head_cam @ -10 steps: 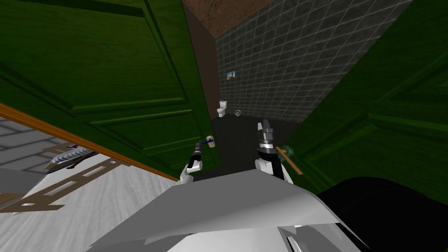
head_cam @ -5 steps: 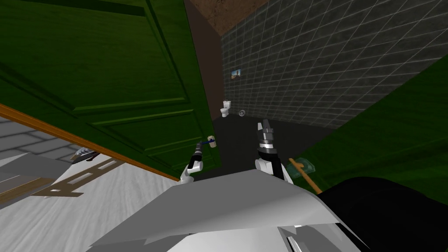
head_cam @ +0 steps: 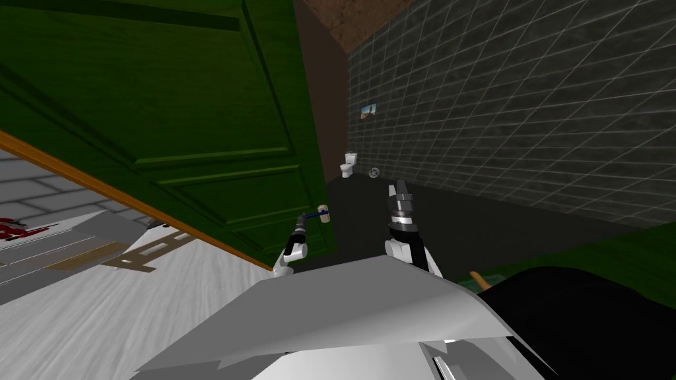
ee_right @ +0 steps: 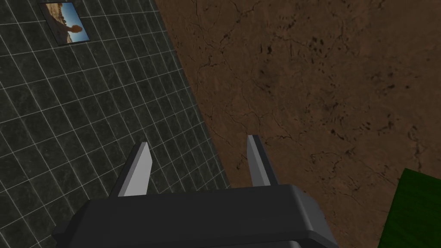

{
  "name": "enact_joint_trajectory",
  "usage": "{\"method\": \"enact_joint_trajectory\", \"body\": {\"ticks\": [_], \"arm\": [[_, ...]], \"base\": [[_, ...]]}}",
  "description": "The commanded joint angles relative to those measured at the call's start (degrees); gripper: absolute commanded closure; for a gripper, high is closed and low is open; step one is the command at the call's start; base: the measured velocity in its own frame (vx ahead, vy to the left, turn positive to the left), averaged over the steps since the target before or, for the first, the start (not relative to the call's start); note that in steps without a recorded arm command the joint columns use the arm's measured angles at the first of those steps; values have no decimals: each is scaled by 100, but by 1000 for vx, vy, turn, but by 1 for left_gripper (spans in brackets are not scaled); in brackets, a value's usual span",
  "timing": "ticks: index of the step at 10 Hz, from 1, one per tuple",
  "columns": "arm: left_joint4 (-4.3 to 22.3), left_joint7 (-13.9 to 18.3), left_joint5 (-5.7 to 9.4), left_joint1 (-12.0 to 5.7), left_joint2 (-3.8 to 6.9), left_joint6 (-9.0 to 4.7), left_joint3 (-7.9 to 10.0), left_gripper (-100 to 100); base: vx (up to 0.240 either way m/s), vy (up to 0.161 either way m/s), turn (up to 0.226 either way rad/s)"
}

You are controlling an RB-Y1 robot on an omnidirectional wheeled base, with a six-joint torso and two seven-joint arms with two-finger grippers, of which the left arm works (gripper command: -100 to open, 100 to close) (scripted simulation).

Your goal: Push the door open

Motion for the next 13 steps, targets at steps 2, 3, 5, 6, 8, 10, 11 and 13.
{"method": "enact_joint_trajectory", "body": {"ticks": [2,3,5,6,8,10,11,13], "arm": [[-99,-238,219,40,-1,-49,33,100],[-118,-318,294,57,-36,-51,0,100],[-152,-464,434,87,-120,-54,-60,100],[-168,-534,500,102,-165,-56,-89,100],[-197,-657,617,127,-262,-59,-139,100],[-220,-756,711,148,-359,-61,-180,100],[-229,-795,749,156,-403,-62,-196,100],[-243,-857,807,169,-478,-63,-222,100]], "base": [[179,-96,187],[157,-100,224],[170,-122,208],[148,-98,197],[131,-135,175],[113,-134,145],[85,-150,125],[59,-120,84]]}}
